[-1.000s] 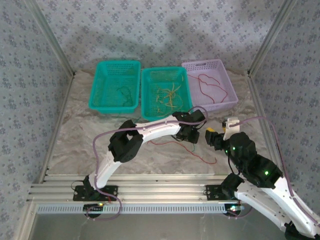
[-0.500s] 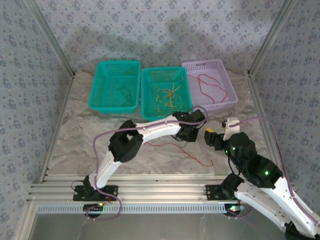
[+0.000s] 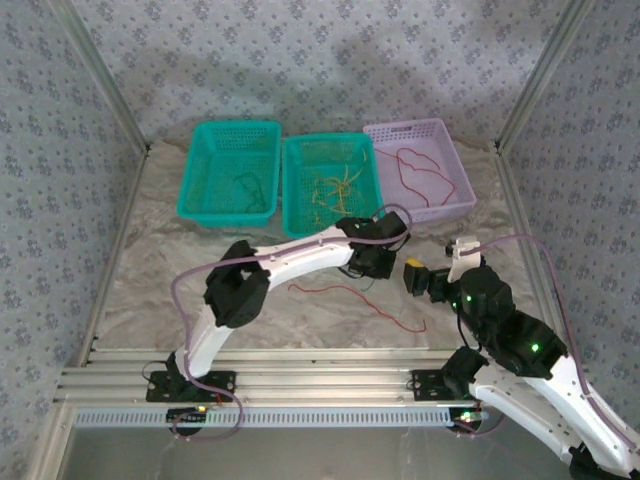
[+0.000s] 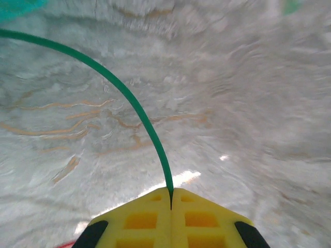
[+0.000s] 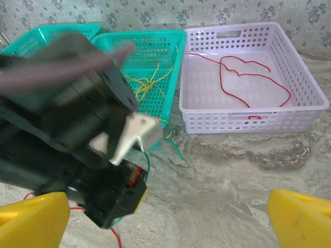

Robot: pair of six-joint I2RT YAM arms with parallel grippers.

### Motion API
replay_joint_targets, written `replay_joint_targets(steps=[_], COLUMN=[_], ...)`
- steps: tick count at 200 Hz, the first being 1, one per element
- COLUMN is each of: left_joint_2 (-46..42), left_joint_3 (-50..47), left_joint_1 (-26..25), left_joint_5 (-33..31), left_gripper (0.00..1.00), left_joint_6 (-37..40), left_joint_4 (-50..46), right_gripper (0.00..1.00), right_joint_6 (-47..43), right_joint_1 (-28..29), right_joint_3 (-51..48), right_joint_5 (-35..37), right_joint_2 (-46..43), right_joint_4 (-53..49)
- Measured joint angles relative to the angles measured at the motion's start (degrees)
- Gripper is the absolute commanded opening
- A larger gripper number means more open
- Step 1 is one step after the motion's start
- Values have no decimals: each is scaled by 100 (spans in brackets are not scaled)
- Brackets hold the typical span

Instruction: Untangle the cables

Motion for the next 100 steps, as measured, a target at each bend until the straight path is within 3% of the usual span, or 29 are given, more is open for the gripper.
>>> replay_joint_targets(steps=[65, 100], left_joint_2=[-1635, -2415], left_joint_3=[-2, 76], left_joint_1=[61, 481], left_joint_5=[-328, -699], left_gripper=[0, 0], left_joint_6=[13, 234], left_joint_4=[-184, -503], right_gripper=[100, 100], right_joint_6=[-7, -7], right_joint_1=[-2, 9], right_joint_3=[76, 79], right_joint_5=[-229, -476], right_joint_2=[302, 944], right_joint_4=[-79, -55])
